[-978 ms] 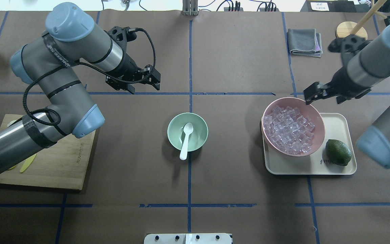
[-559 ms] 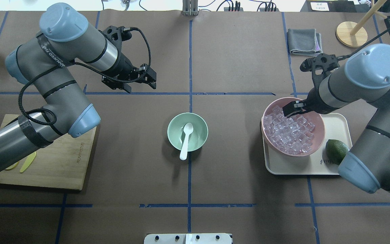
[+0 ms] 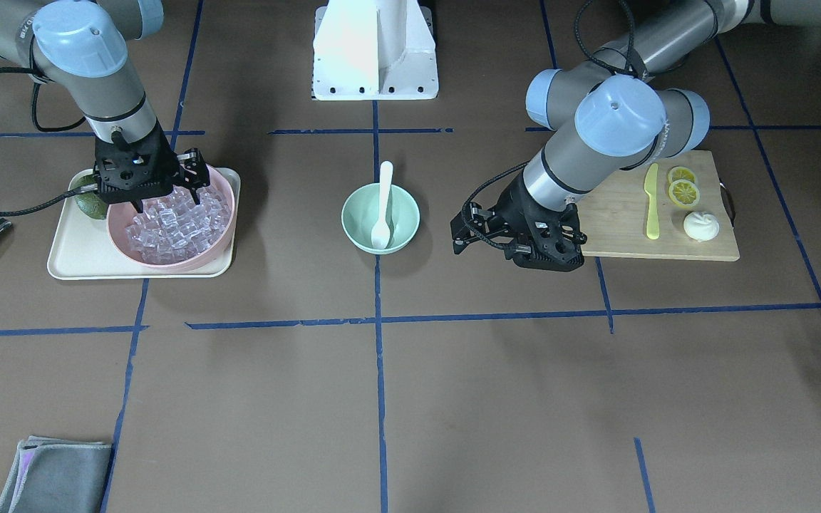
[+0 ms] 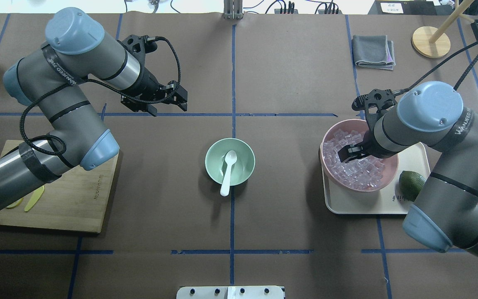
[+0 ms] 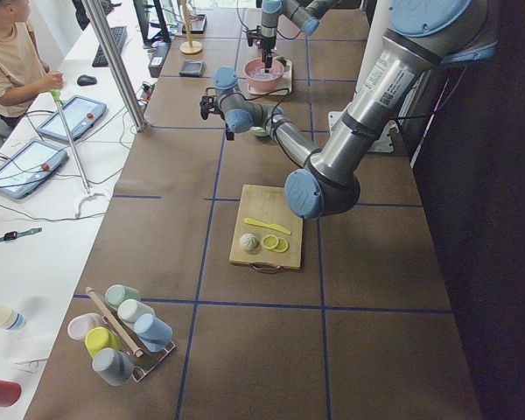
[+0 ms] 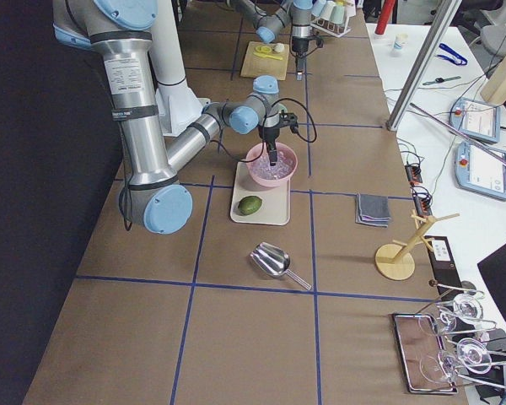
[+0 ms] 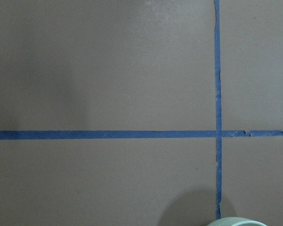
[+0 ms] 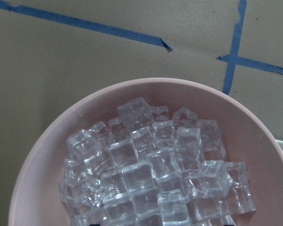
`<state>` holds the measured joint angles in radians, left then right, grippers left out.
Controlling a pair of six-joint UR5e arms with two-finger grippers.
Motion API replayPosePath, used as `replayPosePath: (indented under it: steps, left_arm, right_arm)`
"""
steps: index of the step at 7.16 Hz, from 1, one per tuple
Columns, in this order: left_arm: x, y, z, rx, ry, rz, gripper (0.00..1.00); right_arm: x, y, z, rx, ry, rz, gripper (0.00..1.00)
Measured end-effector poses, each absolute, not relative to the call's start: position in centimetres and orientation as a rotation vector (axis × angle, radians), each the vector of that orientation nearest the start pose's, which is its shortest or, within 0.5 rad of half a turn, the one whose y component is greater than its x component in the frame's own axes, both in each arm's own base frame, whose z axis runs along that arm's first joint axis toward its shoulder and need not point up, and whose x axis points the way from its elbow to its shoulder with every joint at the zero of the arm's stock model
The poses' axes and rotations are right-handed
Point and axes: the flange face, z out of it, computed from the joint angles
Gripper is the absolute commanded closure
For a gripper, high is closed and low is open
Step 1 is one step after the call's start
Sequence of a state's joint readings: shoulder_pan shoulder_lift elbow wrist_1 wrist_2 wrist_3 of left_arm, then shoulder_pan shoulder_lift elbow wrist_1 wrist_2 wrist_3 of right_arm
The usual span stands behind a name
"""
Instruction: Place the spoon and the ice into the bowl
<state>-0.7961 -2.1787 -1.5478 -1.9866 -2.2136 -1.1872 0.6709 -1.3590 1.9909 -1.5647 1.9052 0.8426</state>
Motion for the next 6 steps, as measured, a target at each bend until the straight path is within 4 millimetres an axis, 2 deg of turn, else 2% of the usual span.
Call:
replayPosePath:
  steps: [4,6]
  left_arm:
    - [43.0,-54.5,25.7,0.046,1.121,-0.048,0.07]
    - [43.0,-54.5,25.7,0.047,1.122,-0.049,0.07]
  right_arm:
    - [-37.3,-41.2,37.2,0.142,-0.677,-0.175,0.19]
    - [-37.4,-41.3,37.5,0.141,-0.671,-0.174,0.37]
